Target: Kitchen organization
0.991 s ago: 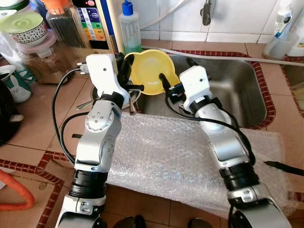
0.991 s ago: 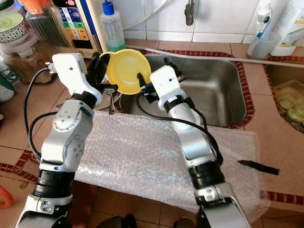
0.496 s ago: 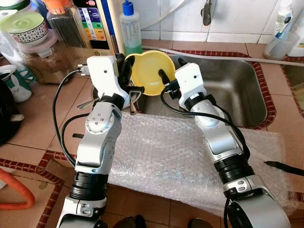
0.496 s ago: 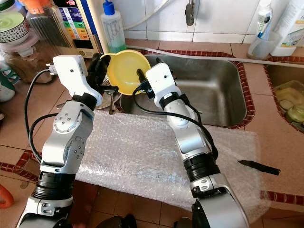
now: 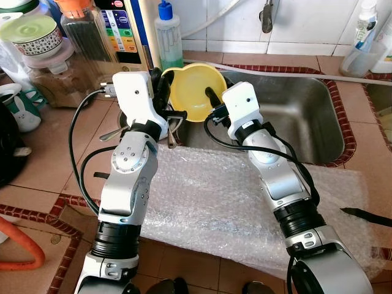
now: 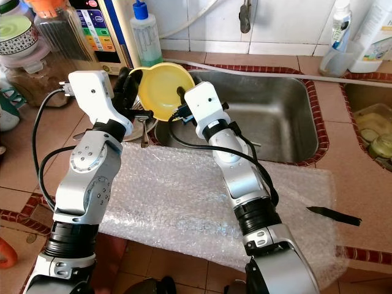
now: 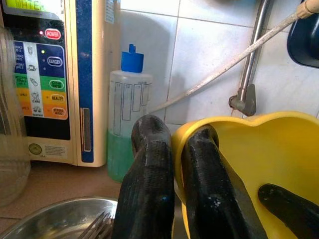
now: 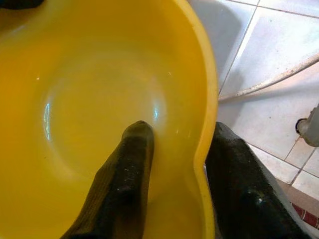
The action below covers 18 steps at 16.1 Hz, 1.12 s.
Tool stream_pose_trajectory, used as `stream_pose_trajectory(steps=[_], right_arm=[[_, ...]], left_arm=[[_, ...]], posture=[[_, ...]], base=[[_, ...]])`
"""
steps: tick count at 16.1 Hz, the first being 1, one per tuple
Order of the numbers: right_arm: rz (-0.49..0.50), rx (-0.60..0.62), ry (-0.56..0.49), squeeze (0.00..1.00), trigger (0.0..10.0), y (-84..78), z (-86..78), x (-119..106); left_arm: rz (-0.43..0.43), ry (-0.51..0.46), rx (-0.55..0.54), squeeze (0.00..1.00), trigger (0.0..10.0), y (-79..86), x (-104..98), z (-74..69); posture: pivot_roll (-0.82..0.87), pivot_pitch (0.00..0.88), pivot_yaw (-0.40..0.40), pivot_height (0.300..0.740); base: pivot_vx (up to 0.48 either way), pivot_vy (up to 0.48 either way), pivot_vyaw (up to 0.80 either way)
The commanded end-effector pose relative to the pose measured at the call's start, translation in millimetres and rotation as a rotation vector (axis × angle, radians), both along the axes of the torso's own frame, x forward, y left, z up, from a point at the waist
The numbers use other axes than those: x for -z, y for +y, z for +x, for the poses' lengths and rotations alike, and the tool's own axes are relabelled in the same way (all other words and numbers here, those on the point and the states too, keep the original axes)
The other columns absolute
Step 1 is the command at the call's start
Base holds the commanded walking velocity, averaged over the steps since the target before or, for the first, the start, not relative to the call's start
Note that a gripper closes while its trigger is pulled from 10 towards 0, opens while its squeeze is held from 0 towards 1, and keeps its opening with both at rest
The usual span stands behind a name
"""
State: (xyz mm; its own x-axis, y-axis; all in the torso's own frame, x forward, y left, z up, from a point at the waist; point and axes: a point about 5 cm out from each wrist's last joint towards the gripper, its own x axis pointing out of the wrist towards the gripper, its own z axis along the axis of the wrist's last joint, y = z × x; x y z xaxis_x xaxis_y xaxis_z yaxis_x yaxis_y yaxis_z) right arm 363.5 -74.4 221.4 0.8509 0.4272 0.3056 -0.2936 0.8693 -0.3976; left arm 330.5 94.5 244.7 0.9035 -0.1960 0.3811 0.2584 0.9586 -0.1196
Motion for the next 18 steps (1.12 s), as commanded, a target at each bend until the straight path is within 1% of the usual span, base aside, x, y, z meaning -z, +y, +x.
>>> stream_pose_trajectory(steps=[1,2,4,6,7,8,9,10,11,12,13,14,18], right_arm=[[0.007,0.016,0.003,0.00,0.0,-0.9,1.8,-1.1],[0.008,0.014,0.003,0.00,0.0,-0.4,1.9,-1.1],[0.013,0.009,0.005,0.00,0.0,1.4,1.8,-1.0],[0.031,0.013,0.008,0.00,0.0,4.5,1.5,-1.2],[0.034,0.012,0.008,0.00,0.0,5.3,0.9,-1.2],[0.036,0.010,0.007,0.00,0.0,6.3,-0.2,-0.7],[0.037,0.010,0.006,0.00,0.0,6.4,-1.0,-0.3],[0.038,0.009,0.006,0.00,0.0,6.7,-1.5,-0.3],[0.034,0.005,0.001,0.00,0.0,7.5,-2.5,-0.4],[0.027,-0.003,-0.004,0.00,0.0,9.5,-4.2,-0.1],[0.026,-0.016,-0.004,0.00,0.0,13.7,-7.0,1.2],[0.026,-0.031,0.000,0.00,0.0,17.8,-9.2,3.2],[0.012,-0.073,0.000,0.00,0.0,29.7,-13.4,5.5]], left_arm=[[0.009,-0.028,0.020,0.00,4.2,-2.9,-3.1,-5.1],[0.011,-0.026,0.016,0.00,4.7,-2.7,-2.7,-5.1],[0.013,-0.029,0.013,0.00,4.9,-2.1,-3.0,-5.6],[0.021,-0.020,0.006,0.00,7.2,1.6,0.0,-6.6],[0.022,-0.014,0.000,0.00,7.2,3.2,1.6,-6.5],[0.021,-0.011,-0.004,0.00,7.7,4.8,2.5,-6.8],[0.016,-0.010,-0.002,0.00,8.7,5.4,2.8,-7.4],[0.018,-0.013,0.000,0.00,10.0,5.8,2.4,-8.1],[0.037,-0.026,-0.008,0.00,10.0,6.8,1.6,-9.2],[0.036,-0.030,-0.009,0.00,10.0,7.9,1.7,-10.8],[0.035,-0.033,-0.022,0.69,10.0,11.9,2.7,-13.9],[0.024,-0.029,-0.031,1.00,10.0,16.7,4.3,-16.8],[0.013,-0.042,-0.061,1.00,10.0,29.7,5.3,-23.8]], posture=[[-0.17,0.157,0.107,0.740],[-0.17,0.158,0.106,0.740],[-0.16,0.160,0.106,0.740],[-0.16,0.161,0.104,0.740],[-0.16,0.163,0.104,0.740],[-0.17,0.163,0.104,0.740],[-0.17,0.163,0.102,0.740],[-0.17,0.162,0.101,0.740],[-0.17,0.161,0.100,0.740],[-0.17,0.161,0.099,0.740],[-0.17,0.157,0.098,0.740],[-0.16,0.155,0.094,0.740],[-0.15,0.139,0.085,0.740]], base=[[0.000,0.000,0.00],[0.000,0.000,0.00],[0.000,0.000,0.00],[0.000,0.000,0.00],[0.000,0.000,0.00],[0.000,0.000,0.00],[0.000,0.000,0.00],[0.000,0.000,0.00],[0.000,0.000,0.00],[0.000,0.000,0.00],[0.000,0.000,0.00],[0.000,0.000,0.00],[0.000,0.000,0.00]])
